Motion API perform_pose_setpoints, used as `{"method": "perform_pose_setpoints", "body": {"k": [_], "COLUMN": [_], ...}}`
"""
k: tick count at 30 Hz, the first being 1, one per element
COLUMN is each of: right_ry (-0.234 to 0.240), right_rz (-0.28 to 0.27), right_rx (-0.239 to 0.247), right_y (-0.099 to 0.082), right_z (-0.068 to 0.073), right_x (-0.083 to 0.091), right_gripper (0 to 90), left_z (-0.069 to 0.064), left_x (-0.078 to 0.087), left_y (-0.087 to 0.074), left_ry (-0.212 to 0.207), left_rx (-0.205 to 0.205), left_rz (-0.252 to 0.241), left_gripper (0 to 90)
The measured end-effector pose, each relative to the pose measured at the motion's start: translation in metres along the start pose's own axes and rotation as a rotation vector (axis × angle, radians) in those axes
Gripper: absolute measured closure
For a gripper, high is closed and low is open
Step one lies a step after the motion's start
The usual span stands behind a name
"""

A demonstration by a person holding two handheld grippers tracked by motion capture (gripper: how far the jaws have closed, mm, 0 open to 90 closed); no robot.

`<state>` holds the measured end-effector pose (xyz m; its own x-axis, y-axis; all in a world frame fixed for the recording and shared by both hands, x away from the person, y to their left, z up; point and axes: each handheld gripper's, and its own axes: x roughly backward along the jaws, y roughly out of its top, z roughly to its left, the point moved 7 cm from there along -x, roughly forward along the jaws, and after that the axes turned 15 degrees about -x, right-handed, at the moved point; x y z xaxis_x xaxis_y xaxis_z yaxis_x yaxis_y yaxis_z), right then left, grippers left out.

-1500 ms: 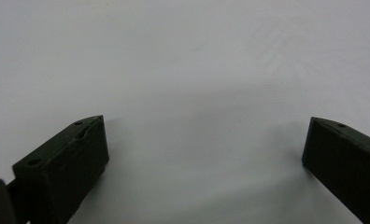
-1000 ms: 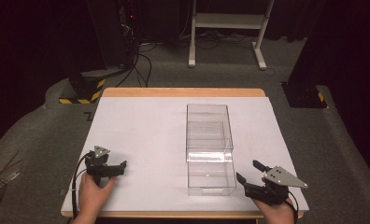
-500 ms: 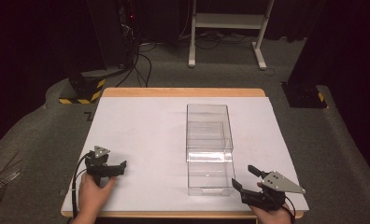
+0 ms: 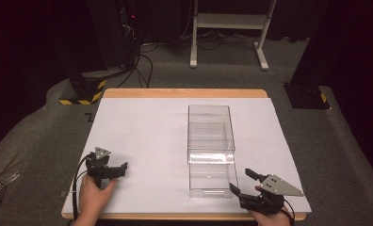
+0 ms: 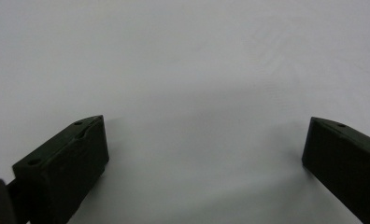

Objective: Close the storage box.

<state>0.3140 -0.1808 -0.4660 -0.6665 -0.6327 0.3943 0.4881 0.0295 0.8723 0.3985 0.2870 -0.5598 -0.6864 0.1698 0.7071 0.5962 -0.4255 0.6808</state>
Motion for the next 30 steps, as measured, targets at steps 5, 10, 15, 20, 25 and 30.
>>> {"method": "perform_pose_setpoints", "body": {"k": [5, 10, 15, 20, 25, 30], "right_ry": [0.014, 0.027, 0.029, 0.025, 0.029, 0.031], "right_rz": [0.003, 0.016, 0.029, 0.041, 0.042, 0.037], "right_rx": [-0.002, -0.005, 0.004, 0.003, 0.000, 0.002], "right_y": [-0.001, -0.004, -0.007, -0.010, -0.011, -0.010], "right_z": [0.001, 0.002, 0.003, 0.002, 0.001, 0.001], "right_x": [0.000, -0.002, -0.005, -0.006, -0.007, -0.009], "right_gripper": [23.7, 23.6, 23.7, 24.1, 23.4, 22.6], "left_z": [0.000, 0.000, 0.000, 0.000, 0.000, 0.000], "left_x": [0.000, 0.000, 0.000, 0.000, 0.000, 0.000], "left_y": [0.000, 0.000, 0.000, 0.000, 0.000, 0.000], "left_ry": [0.000, 0.001, 0.001, 0.000, 0.000, 0.000], "left_rx": [0.000, 0.001, 0.000, 0.001, 0.001, 0.001], "left_rz": [0.000, 0.000, 0.000, 0.001, 0.001, 0.000], "left_gripper": [0.6, 0.5, 0.5, 0.5, 0.5, 0.5]}}
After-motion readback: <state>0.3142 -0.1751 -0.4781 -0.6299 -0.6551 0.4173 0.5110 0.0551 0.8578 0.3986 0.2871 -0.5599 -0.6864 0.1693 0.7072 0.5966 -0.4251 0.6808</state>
